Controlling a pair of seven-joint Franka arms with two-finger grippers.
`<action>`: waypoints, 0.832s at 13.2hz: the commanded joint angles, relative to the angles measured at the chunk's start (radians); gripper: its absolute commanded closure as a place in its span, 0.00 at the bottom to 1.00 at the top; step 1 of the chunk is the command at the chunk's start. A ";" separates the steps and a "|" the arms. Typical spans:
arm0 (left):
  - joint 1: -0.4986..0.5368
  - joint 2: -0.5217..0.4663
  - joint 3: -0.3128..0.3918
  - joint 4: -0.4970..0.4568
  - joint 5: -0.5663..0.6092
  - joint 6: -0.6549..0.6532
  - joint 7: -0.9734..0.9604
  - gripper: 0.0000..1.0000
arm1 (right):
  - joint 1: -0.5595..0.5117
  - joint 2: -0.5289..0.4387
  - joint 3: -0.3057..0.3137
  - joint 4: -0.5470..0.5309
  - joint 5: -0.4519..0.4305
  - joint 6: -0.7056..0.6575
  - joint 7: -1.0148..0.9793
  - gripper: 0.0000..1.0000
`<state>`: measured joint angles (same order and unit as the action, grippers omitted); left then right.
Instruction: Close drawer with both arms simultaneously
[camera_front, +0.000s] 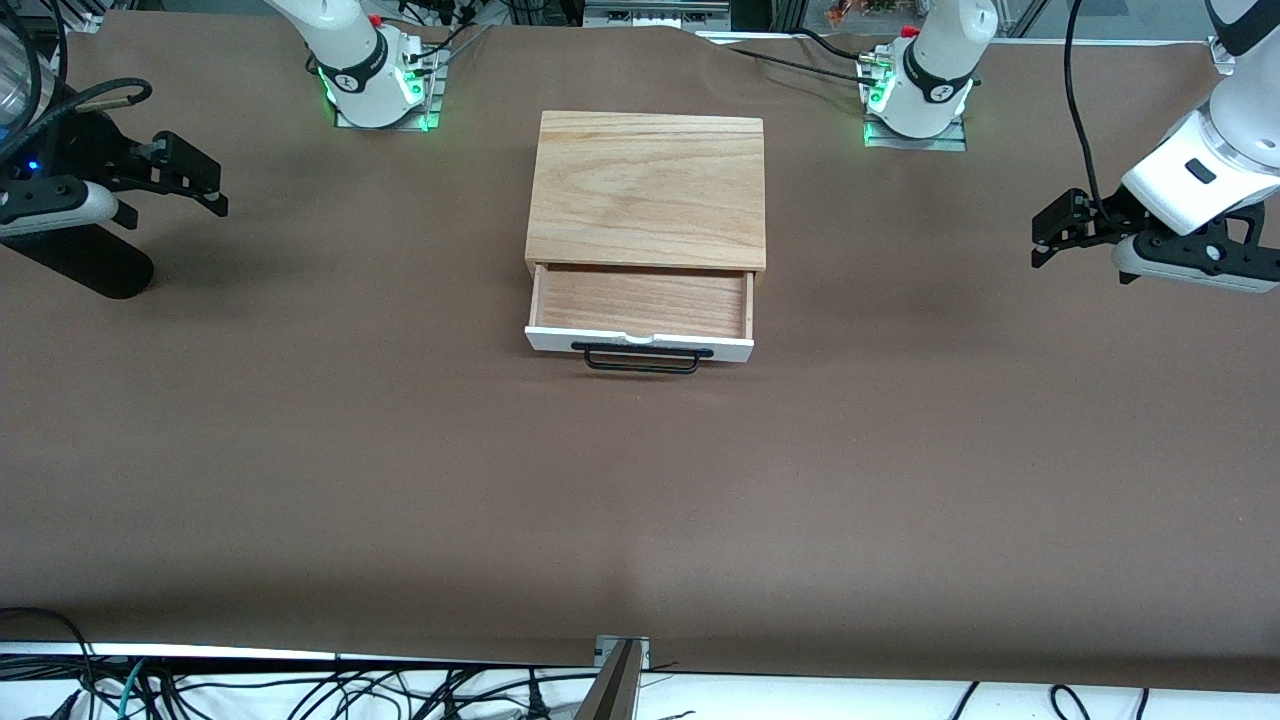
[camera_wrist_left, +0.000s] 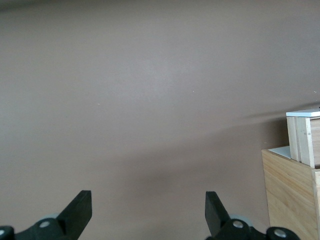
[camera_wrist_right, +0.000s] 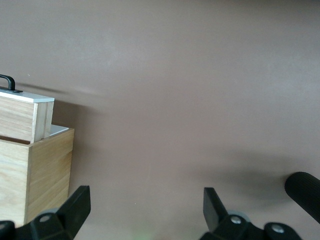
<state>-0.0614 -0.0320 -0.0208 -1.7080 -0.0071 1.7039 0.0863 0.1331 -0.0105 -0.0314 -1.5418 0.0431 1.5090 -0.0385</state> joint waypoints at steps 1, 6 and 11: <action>0.008 -0.023 -0.011 -0.016 0.016 -0.007 -0.011 0.00 | 0.000 -0.003 -0.004 0.006 0.015 -0.006 0.012 0.00; 0.008 -0.022 -0.010 -0.013 0.016 -0.016 -0.011 0.00 | 0.000 -0.005 -0.001 -0.001 0.011 -0.012 0.011 0.00; 0.008 -0.022 -0.010 -0.012 0.016 -0.018 -0.011 0.00 | 0.000 -0.006 0.001 -0.004 0.011 -0.015 0.012 0.00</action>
<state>-0.0614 -0.0324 -0.0209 -1.7080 -0.0071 1.6964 0.0862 0.1331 -0.0103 -0.0314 -1.5438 0.0431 1.5045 -0.0384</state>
